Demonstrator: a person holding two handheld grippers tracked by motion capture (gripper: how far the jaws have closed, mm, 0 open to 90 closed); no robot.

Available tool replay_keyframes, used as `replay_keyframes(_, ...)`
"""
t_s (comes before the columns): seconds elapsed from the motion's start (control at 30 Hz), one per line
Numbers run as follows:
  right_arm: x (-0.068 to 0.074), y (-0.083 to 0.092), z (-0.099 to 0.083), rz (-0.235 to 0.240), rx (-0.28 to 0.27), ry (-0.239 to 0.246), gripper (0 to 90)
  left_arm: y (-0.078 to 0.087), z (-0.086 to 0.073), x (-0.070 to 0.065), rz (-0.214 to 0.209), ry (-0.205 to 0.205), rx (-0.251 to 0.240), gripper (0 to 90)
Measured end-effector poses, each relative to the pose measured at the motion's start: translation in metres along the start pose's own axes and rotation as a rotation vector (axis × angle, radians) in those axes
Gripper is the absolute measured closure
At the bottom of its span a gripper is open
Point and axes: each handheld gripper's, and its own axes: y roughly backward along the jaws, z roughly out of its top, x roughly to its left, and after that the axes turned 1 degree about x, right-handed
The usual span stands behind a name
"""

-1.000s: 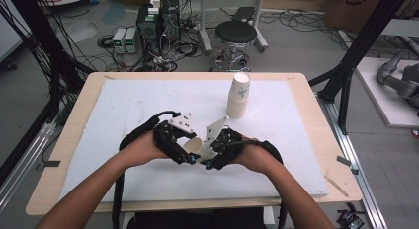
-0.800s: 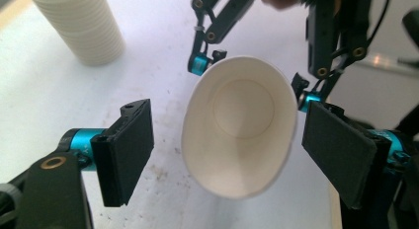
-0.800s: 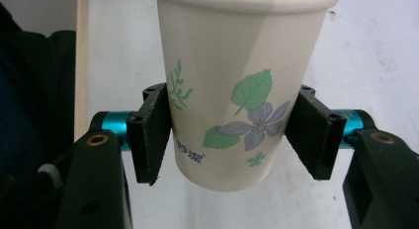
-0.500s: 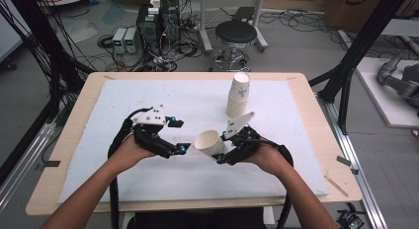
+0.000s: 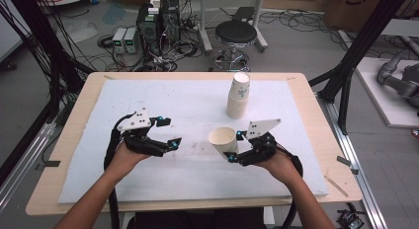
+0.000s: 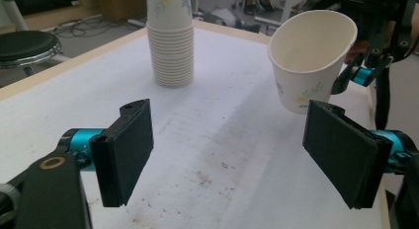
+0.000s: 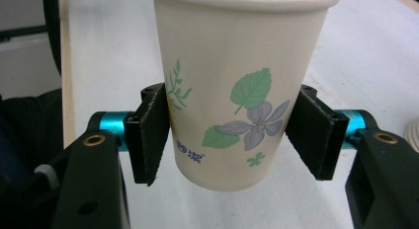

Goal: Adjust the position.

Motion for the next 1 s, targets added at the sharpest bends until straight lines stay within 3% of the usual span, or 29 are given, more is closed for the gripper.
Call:
replay_keyframes(0.23,0.000,0.005,-0.019,-0.080,-0.102,-0.039,36.5,0.005,-0.020,0.003,0.051,0.053,-0.070,19.7)
replay_keyframes(0.5,-0.003,0.013,-0.041,-0.190,-0.225,-0.109,36.5,0.011,-0.039,0.005,0.088,0.078,-0.075,19.8)
replay_keyframes(0.73,-0.007,0.015,-0.048,-0.225,-0.268,-0.145,36.3,0.019,-0.045,0.007,0.115,0.096,-0.082,19.8)
replay_keyframes(1.0,-0.010,0.016,-0.051,-0.251,-0.279,-0.152,36.2,0.023,-0.054,0.009,0.138,0.102,-0.082,19.7)
